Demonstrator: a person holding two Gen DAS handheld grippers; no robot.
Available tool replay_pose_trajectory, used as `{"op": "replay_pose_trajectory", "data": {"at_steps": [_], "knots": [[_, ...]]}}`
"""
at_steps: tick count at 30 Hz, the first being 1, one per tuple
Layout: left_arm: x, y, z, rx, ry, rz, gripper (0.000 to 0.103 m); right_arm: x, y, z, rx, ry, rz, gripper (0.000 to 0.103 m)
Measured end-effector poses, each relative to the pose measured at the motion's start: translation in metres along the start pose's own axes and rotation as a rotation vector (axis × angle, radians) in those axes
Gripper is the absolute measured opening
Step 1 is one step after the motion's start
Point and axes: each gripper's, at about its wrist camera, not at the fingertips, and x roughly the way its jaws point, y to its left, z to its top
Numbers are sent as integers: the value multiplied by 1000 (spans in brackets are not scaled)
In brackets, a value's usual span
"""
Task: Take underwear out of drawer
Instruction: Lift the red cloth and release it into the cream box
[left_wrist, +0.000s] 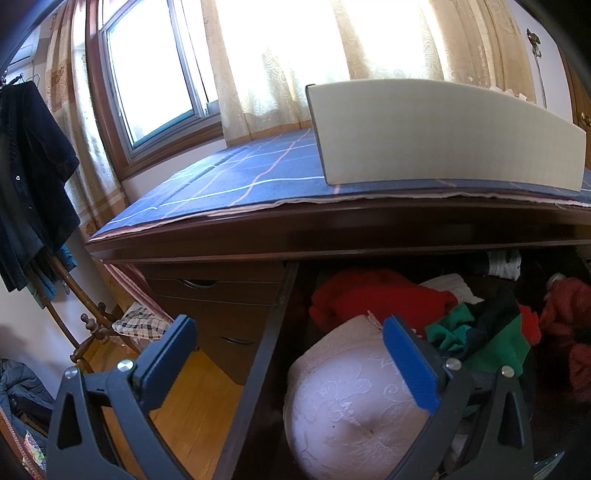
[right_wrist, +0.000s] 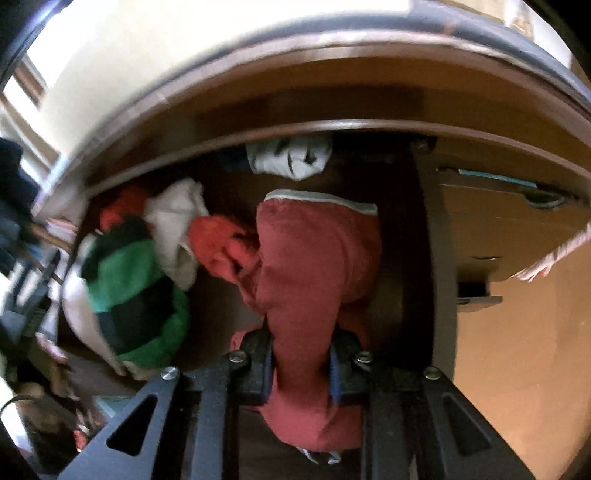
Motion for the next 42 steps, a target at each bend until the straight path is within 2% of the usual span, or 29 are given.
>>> {"op": "replay_pose_trajectory", "data": {"at_steps": [3, 9, 15, 21, 24, 27, 30, 39, 42], "knots": [[0, 0, 0, 0, 0, 1, 102, -29, 7, -8, 13, -64, 38, 24], [1, -1, 1, -1, -2, 1, 102, -71, 9, -10, 13, -164, 60, 24], [2, 1, 2, 4, -4, 2, 102, -95, 23, 5, -24, -264, 95, 24], [1, 0, 1, 4, -6, 0, 102, -138, 44, 23, -89, -375, 117, 24], [2, 0, 1, 1, -9, 0, 102, -157, 53, 37, -121, -420, 123, 24], [2, 0, 1, -2, -10, -2, 102, -169, 66, 54, -158, -476, 90, 24], [2, -1, 0, -2, -10, -2, 102, -179, 71, 81, -157, -508, 87, 24], [1, 0, -2, -6, -17, -14, 102, -176, 71, 147, -116, -575, 52, 24], [1, -2, -1, -5, -16, -15, 102, -168, 70, 167, -120, -599, 15, 24]]}}
